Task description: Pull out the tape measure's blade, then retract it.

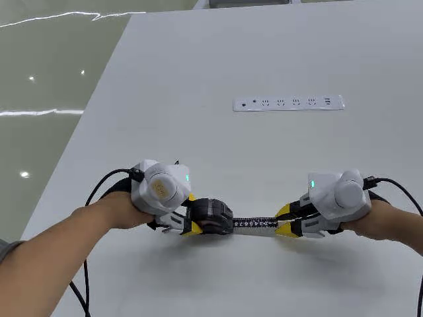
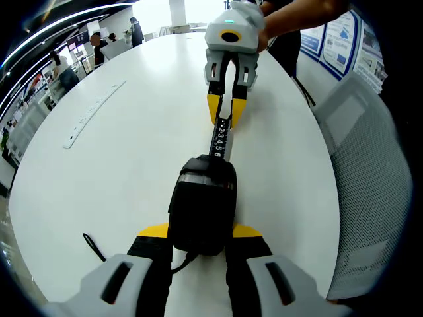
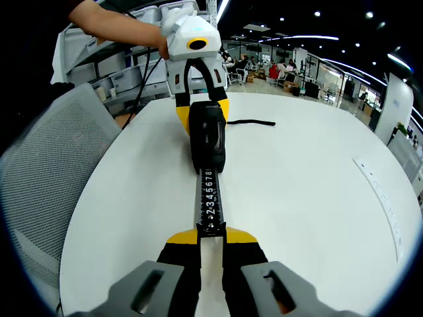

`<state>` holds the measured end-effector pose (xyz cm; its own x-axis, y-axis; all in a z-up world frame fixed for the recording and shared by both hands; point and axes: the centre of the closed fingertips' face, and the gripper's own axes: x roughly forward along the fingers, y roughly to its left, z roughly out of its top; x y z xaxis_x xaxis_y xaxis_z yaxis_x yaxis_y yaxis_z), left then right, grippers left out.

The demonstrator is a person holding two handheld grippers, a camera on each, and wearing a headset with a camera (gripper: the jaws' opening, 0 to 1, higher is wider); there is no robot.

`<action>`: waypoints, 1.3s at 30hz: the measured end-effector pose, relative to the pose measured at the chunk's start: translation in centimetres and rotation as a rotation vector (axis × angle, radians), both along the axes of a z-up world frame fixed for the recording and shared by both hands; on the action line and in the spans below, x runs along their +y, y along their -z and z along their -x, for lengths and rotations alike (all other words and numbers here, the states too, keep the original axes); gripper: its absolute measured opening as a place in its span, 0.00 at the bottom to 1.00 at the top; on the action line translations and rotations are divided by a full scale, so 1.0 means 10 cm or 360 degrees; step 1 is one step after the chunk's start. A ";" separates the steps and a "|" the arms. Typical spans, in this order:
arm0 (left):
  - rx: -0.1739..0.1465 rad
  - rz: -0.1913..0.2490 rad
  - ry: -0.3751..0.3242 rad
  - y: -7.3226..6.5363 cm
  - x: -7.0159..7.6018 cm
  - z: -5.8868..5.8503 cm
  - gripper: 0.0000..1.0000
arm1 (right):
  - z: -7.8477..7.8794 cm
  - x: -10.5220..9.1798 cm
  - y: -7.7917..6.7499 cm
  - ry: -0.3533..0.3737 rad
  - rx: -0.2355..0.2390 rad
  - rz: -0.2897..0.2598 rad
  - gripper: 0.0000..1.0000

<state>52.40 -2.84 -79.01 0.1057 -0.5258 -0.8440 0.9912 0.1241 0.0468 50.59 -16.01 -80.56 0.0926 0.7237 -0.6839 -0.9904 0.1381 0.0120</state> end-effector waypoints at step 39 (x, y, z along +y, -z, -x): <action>0.0001 -0.0002 -0.0009 0.01 -0.01 0.00 0.27 | 0.00 -0.18 0.00 0.0019 -0.0022 0.0009 0.09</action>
<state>52.38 -2.90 -79.09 0.1082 -0.5243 -0.8446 0.9905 0.1296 0.0465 50.57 -17.78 -80.52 0.1106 0.7185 -0.6867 -0.9887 0.1500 -0.0023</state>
